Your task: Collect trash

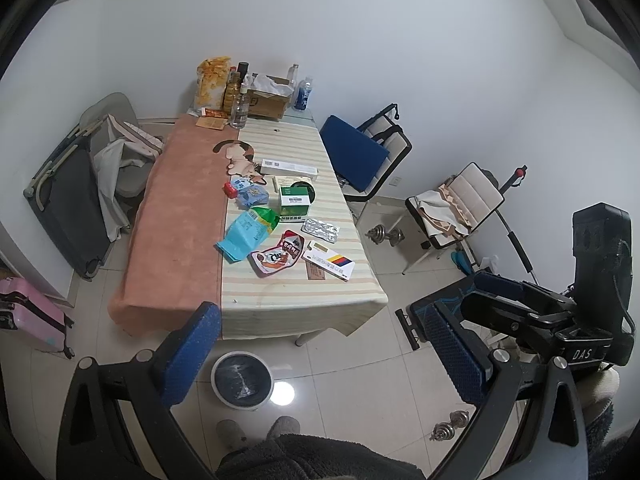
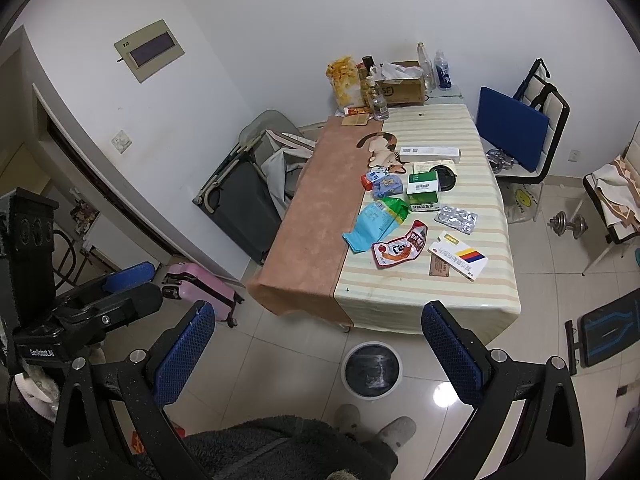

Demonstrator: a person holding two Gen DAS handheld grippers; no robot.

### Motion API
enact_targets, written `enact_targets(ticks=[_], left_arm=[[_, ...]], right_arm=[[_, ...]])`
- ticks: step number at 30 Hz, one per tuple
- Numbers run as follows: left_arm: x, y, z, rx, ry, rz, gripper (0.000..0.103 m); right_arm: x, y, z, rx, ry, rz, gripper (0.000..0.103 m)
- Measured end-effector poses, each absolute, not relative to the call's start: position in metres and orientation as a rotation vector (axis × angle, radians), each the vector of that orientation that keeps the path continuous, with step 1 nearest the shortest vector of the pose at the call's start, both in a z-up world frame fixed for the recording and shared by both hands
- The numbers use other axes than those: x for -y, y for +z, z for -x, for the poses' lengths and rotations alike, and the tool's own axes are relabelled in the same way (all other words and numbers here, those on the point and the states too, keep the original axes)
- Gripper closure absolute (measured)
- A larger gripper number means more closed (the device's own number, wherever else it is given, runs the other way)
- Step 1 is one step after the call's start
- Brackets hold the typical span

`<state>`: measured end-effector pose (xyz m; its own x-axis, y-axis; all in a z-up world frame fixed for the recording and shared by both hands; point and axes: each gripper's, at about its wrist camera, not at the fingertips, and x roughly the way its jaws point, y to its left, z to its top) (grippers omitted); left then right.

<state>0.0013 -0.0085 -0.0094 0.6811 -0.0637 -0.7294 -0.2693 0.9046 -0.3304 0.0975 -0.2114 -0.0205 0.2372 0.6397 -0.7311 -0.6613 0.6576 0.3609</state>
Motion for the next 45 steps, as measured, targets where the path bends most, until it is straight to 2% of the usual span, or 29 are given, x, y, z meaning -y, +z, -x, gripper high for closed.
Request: enact_targets(ticks=[33,40,45], left_arm=[[0.002,-0.024,-0.008,-0.861,0.082,0.430,0.000],[-0.024,-0.054,-0.046,-0.871,0.315,0.218,0.000],[-0.053,-0.111,-0.102,-0.946,0.457,0.164,0.000]], right_arm=[[0.205,-0.024,-0.099,-1.012,0.860,-0.021,0.000],[0.193,-0.052,-0.122,-1.024,0.673,-0.093,0.000],[0.183,-0.110,-0.186,-1.101,0.503,-0.014,0.000]])
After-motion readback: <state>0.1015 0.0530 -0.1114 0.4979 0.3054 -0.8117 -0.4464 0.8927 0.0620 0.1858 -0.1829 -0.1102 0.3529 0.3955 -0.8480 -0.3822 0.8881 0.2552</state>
